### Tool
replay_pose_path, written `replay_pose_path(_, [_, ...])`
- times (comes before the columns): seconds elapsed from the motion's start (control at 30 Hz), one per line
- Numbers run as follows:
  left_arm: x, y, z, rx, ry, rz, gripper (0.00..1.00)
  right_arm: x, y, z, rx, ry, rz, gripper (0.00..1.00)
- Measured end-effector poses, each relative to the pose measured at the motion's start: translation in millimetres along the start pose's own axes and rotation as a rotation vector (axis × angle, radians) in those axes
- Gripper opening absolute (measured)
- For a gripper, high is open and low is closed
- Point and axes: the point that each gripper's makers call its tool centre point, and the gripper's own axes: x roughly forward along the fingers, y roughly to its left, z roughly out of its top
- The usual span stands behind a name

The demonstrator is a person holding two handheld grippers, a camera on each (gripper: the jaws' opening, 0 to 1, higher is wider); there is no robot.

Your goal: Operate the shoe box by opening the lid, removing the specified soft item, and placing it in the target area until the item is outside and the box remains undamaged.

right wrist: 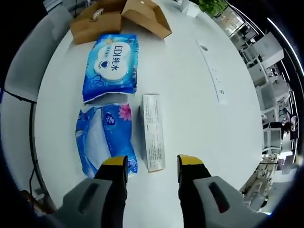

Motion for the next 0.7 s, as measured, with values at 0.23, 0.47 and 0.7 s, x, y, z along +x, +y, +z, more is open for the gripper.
replay_pose_path(0.23, [-0.4,-3.2,-0.1,0.01,-0.004,-0.019,0.96,-11.5,2.1,2.8,0.082,-0.038,-0.027,0.49])
replay_pose_path(0.47, [-3.7,-2.3,-3.1,0.014,-0.003,-0.033,0.95,-21.9,8.3,6.3,0.157,-0.078,-0.043,0.58])
replay_pose_path(0.7, [-6.4,0.5,-4.8,0.041,0.017,-0.06,0.91,-33.5,18.4,19.2,0.245,-0.152,-0.059,0.65])
